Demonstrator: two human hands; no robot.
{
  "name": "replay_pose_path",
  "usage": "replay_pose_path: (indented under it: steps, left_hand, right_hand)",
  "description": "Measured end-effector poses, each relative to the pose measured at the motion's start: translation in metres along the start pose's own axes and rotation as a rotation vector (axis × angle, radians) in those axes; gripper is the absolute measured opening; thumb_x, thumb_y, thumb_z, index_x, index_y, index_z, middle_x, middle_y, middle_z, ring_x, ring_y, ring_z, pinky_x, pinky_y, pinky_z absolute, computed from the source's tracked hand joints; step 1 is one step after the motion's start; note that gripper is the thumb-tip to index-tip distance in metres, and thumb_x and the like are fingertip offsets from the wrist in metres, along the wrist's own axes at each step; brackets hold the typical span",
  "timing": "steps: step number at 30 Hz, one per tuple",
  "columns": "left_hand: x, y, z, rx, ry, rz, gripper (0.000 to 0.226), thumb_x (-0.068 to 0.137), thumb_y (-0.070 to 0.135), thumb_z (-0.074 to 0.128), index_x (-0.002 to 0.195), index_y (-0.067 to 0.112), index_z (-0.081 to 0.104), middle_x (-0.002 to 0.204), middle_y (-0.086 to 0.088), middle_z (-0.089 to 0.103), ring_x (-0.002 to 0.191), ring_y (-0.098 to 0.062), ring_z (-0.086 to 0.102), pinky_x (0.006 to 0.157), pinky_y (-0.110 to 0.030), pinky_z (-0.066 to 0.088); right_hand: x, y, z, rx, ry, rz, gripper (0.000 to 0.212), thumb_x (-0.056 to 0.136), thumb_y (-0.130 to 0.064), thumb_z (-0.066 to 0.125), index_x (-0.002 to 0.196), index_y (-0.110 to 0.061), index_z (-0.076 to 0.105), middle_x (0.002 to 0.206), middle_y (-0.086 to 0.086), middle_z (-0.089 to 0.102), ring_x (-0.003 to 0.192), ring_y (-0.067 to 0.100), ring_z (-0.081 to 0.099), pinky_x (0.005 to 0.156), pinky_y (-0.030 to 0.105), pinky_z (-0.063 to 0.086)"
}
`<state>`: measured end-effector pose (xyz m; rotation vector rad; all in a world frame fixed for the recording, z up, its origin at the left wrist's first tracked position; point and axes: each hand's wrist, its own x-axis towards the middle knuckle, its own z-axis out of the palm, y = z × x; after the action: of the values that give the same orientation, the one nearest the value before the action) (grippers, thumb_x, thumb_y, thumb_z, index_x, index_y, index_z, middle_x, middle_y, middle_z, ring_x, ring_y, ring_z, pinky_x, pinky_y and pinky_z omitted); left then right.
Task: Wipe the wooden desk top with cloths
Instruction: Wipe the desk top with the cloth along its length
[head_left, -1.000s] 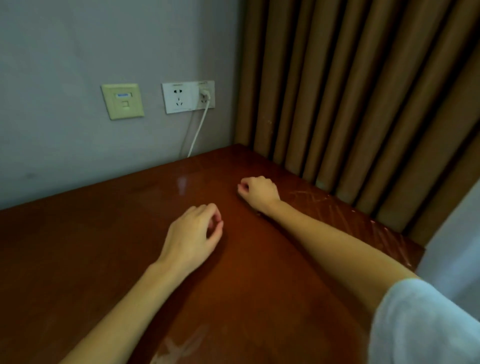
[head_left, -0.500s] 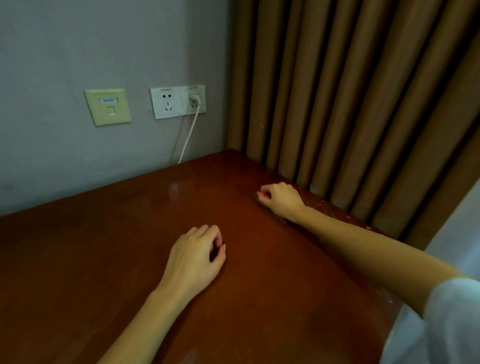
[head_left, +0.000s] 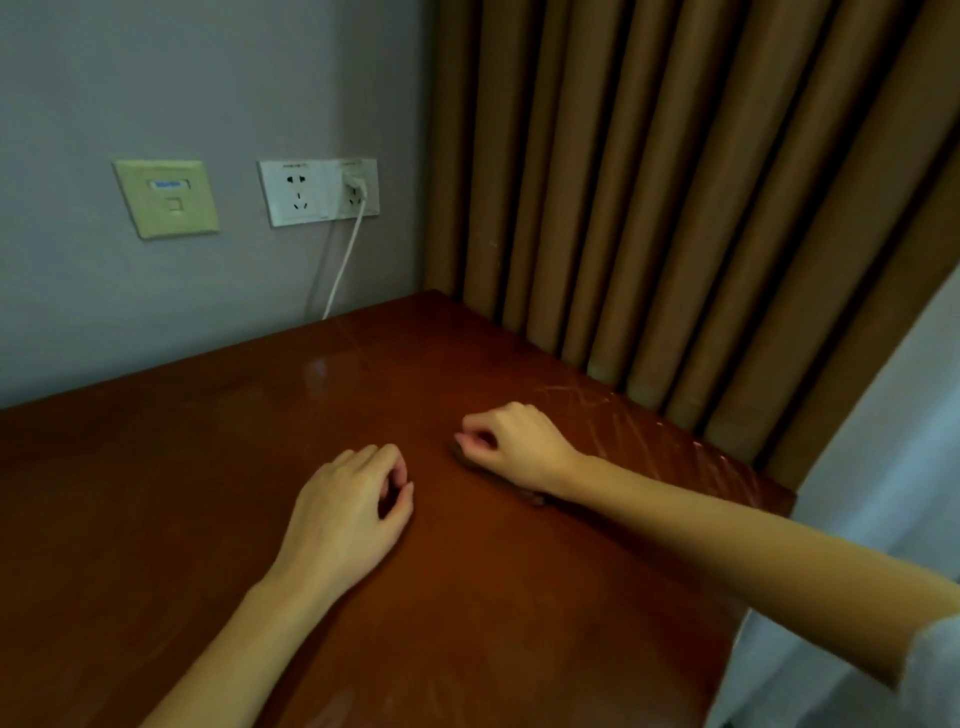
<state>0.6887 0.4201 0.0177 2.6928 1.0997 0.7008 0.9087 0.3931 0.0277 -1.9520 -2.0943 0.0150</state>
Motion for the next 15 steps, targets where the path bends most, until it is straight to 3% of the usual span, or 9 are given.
replay_pose_path:
  steps: [5, 7, 9, 12, 15]
  left_hand:
    - [0.002, 0.000, 0.000, -0.008, -0.022, -0.002, 0.006, 0.092, 0.036, 0.051, 0.088, 0.031, 0.051, 0.077, 0.018, 0.047, 0.074, -0.001, 0.047, 0.059, -0.012, 0.031]
    - [0.003, 0.000, 0.001, -0.015, -0.026, -0.002, 0.006, 0.093, 0.036, 0.050, 0.089, 0.031, 0.050, 0.077, 0.018, 0.046, 0.075, -0.001, 0.047, 0.061, -0.014, 0.033]
    - [0.003, 0.000, 0.000, -0.022, -0.026, -0.002, 0.006, 0.093, 0.036, 0.051, 0.089, 0.031, 0.051, 0.077, 0.018, 0.046, 0.075, -0.001, 0.048, 0.064, -0.015, 0.036]
    - [0.001, 0.000, 0.000, -0.027, -0.016, 0.002, 0.007, 0.092, 0.036, 0.052, 0.088, 0.031, 0.051, 0.076, 0.017, 0.047, 0.074, -0.001, 0.048, 0.066, -0.018, 0.041]
    - [0.000, -0.001, -0.001, -0.023, -0.003, 0.001, 0.007, 0.091, 0.036, 0.054, 0.086, 0.032, 0.051, 0.074, 0.016, 0.048, 0.072, -0.001, 0.048, 0.063, -0.020, 0.042]
  right_hand:
    - [0.031, 0.060, -0.013, 0.006, 0.061, 0.240, 0.025, 0.098, -0.034, 0.046, 0.090, -0.019, 0.065, 0.062, -0.008, 0.055, 0.048, 0.003, 0.048, 0.061, 0.030, 0.048]
    - [0.056, 0.070, -0.010, -0.008, 0.114, 0.323, 0.028, 0.098, -0.035, 0.044, 0.097, -0.018, 0.067, 0.066, -0.004, 0.058, 0.052, 0.011, 0.057, 0.066, 0.033, 0.054]
    - [0.077, 0.066, -0.003, -0.027, 0.139, 0.374, 0.031, 0.097, -0.036, 0.043, 0.101, -0.017, 0.068, 0.079, 0.005, 0.066, 0.070, 0.025, 0.066, 0.073, 0.037, 0.055]
    - [0.093, 0.043, 0.005, -0.024, 0.135, 0.373, 0.032, 0.096, -0.036, 0.044, 0.103, -0.017, 0.068, 0.092, 0.009, 0.069, 0.083, 0.029, 0.066, 0.072, 0.033, 0.051]
    - [0.080, 0.013, 0.010, -0.019, 0.116, 0.229, 0.026, 0.095, -0.036, 0.046, 0.090, -0.020, 0.066, 0.088, 0.006, 0.068, 0.082, 0.025, 0.063, 0.067, 0.030, 0.043]
